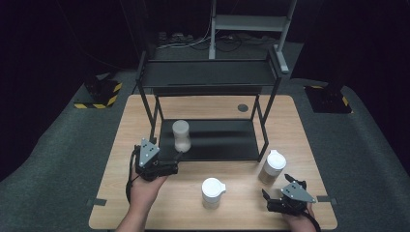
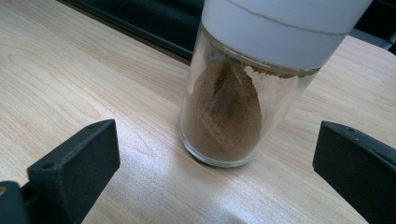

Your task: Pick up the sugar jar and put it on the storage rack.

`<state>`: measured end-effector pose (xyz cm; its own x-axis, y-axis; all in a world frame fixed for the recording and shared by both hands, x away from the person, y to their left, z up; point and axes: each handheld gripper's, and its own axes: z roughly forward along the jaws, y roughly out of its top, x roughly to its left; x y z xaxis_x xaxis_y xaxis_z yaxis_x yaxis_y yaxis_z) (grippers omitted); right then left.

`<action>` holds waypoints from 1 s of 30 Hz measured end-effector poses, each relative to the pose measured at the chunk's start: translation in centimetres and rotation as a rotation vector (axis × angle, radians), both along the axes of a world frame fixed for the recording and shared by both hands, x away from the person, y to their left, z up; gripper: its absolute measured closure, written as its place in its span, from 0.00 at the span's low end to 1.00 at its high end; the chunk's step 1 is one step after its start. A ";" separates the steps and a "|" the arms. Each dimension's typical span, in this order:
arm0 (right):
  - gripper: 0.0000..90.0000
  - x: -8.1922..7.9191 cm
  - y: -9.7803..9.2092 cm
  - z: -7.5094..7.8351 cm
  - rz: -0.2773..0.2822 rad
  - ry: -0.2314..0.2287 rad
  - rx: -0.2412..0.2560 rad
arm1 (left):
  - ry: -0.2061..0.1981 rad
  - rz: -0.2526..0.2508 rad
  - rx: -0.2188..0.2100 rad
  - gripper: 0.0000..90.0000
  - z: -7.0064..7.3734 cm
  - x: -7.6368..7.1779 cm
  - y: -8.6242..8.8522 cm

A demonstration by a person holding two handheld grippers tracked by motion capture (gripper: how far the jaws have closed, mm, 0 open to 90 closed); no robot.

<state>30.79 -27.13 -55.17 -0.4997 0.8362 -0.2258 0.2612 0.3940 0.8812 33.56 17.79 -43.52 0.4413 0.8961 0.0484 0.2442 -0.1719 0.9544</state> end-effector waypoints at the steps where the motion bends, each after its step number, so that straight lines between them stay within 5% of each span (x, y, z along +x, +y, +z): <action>1: 0.00 0.0 0.0 0.0 0.000 0.000 0.000 | -0.002 0.000 0.004 0.00 -0.2 -0.2 0.1; 12: 0.00 0.0 0.1 0.0 -0.001 0.001 -0.003 | 0.000 0.008 0.022 0.00 -2.0 -1.5 1.2; 30: 0.00 0.0 0.0 0.0 -0.004 -0.004 0.001 | 0.078 0.027 0.037 0.00 -7.0 -3.4 2.9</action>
